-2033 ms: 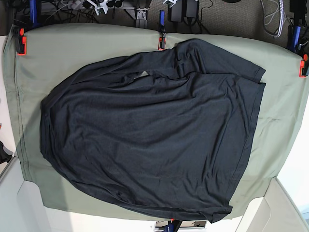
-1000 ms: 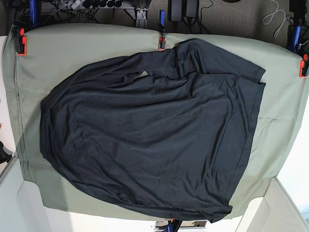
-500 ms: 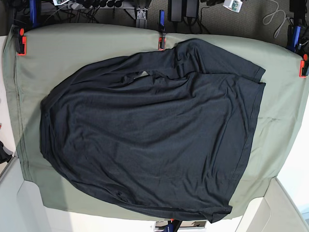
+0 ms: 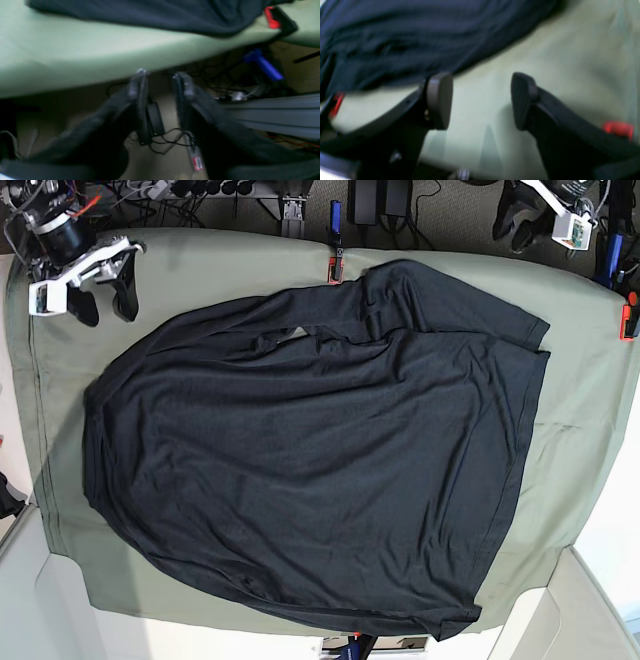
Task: Fold the T-shirt properly
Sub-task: 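Lower both grippers and grasp the navy shirt's shoulder corners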
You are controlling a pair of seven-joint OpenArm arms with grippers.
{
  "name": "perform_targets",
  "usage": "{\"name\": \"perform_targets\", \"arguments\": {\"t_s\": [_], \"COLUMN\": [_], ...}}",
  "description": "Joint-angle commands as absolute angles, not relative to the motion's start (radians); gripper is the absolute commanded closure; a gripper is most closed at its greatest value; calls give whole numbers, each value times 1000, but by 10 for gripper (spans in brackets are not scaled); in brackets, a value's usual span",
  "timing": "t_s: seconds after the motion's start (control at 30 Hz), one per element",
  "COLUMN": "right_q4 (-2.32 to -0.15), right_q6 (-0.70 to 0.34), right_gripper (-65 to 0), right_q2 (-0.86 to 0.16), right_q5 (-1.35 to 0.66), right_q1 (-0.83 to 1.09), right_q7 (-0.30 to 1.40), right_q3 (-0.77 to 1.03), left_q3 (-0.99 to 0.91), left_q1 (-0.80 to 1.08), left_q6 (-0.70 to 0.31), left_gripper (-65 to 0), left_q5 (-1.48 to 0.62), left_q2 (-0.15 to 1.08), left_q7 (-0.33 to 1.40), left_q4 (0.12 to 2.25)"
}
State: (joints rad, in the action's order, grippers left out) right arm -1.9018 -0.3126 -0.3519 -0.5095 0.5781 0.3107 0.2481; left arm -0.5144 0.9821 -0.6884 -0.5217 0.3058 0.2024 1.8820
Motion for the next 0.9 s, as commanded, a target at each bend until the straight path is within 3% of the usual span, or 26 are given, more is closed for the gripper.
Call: {"name": "perform_targets", "arguments": {"t_s": [0.0, 0.07, 0.37, 0.6, 0.87], "right_q4": [-1898, -1851, -1640, -1612, -1612], "right_q6": [-291, -283, -247, -248, -248], "right_gripper": [-370, -371, -371, -370, -370], "right_q2": [-363, -363, -320, -273, -265], "right_q5": [-516, -517, -516, -488, -475], "right_q1": [542, 479, 321, 310, 310], "right_q7": [310, 341, 342, 342, 342], "right_q3": [255, 255, 255, 255, 255], "left_q3": [-527, -534, -539, -538, -537], "left_q1": [997, 994, 895, 762, 610], "left_q6": [-698, -698, -665, -606, -595], "left_gripper": [-317, -362, -362, -362, -362], "left_q5": [-547, -561, -566, -603, -672], "left_q2": [323, 341, 425, 456, 506], "left_q7": [185, 184, 187, 269, 282], "left_q4": [1899, 1900, 1900, 1888, 1634]}}
